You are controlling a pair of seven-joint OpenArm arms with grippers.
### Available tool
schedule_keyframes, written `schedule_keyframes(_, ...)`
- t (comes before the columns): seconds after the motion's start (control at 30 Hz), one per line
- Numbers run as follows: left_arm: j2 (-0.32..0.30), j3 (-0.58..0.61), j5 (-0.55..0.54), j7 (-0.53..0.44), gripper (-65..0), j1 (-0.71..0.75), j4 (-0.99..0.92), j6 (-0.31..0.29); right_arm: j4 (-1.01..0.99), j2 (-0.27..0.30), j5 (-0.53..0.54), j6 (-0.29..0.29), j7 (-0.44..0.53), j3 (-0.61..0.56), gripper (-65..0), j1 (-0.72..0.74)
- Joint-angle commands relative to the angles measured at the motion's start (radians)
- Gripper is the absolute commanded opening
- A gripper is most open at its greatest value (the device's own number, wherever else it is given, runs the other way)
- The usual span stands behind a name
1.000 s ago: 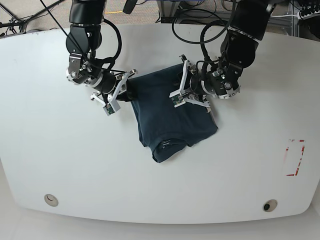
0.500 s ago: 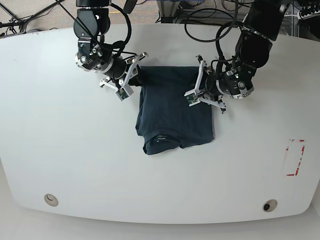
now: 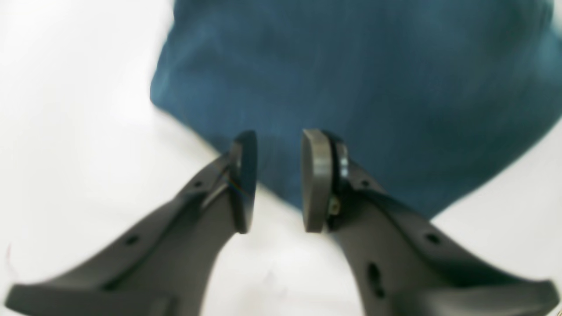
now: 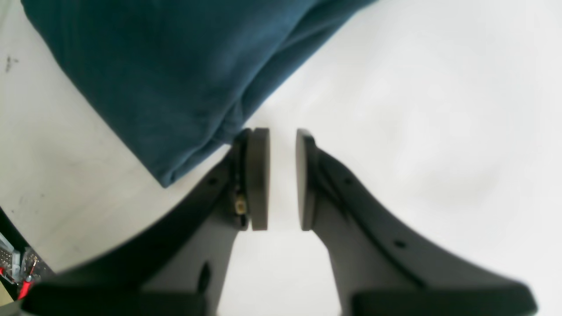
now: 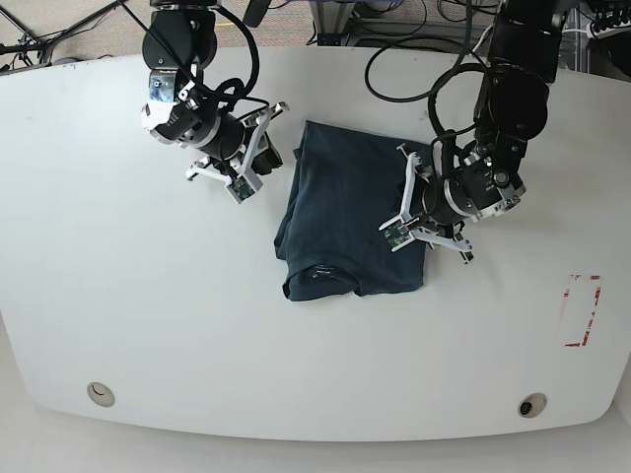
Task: Fold the T-shirt properly
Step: 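Grasp the folded shirt's center with the left gripper, then carry the folded shirt with the left gripper to the table edge beside the red square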
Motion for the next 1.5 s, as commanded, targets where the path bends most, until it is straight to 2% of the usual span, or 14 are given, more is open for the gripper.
schedule_keyframes(0.0,0.055,-0.039,0.000,-0.007,-41.5,-0.011,0.018,-0.001,0.025,0.013,0.016,0.001,0.008,0.028,-55.5,0.019)
schedule_keyframes(0.07,0.104,-0.060,0.000,-0.010,-35.1,-0.011,0.018,-0.001,0.018,0.016,0.013,0.001,0.006,0.046,-55.5,0.031)
schedule_keyframes(0.1,0.122,-0.063,0.000,-0.012,-32.1,-0.011,0.018,0.031,0.017,0.016,0.009,0.001,0.006,0.060,-55.5,0.031)
schedule_keyframes(0.17,0.154,-0.057,0.000,-0.039,-27.4,-0.011,0.015,0.158,0.017,0.016,0.009,0.001,0.006,0.085,-55.5,0.039)
schedule_keyframes(0.27,0.188,-0.023,0.000,-0.118,-24.4,-0.006,0.009,0.319,0.015,0.020,0.007,0.001,0.006,0.095,-55.5,0.045)
schedule_keyframes(0.33,0.194,0.003,0.001,-0.171,-24.6,-0.002,-0.008,0.407,0.015,0.036,0.009,0.001,0.006,0.095,-55.5,0.046)
schedule_keyframes(0.43,0.207,0.063,0.001,-0.282,-24.6,-0.002,-0.066,0.602,0.003,0.046,0.009,0.001,0.006,0.095,-55.5,0.048)
schedule_keyframes(0.53,0.217,0.093,0.001,-0.357,-24.3,-0.002,-0.147,0.767,-0.006,0.046,0.007,0.001,0.006,0.103,-55.5,0.055)
schedule_keyframes(0.6,0.240,0.098,0.023,-0.389,-24.3,-0.002,-0.206,0.826,-0.006,0.043,0.012,0.001,0.006,0.135,-55.5,0.059)
schedule_keyframes(0.93,0.242,0.214,0.265,-0.543,-24.3,0.046,-0.417,0.844,-0.015,0.044,0.018,0.001,0.006,0.180,-55.3,0.063)
schedule_keyframes(1.03,0.210,0.201,0.279,-0.543,-24.3,0.047,-0.476,0.841,-0.018,0.046,0.018,0.001,0.006,0.203,-55.3,0.063)
schedule_keyframes(1.13,0.147,0.199,0.279,-0.543,-24.2,0.047,-0.505,0.826,-0.018,0.041,0.018,0.001,0.006,0.221,-55.3,0.063)
schedule_keyframes(1.3,0.010,0.133,0.238,-0.543,-24.2,0.047,-0.506,0.698,-0.018,0.046,0.018,0.001,0.006,0.223,-55.3,0.063)
schedule_keyframes(1.47,-0.114,-0.022,0.227,-0.543,-24.2,0.064,-0.513,0.568,-0.015,0.046,0.018,0.001,0.006,0.223,-55.3,0.063)
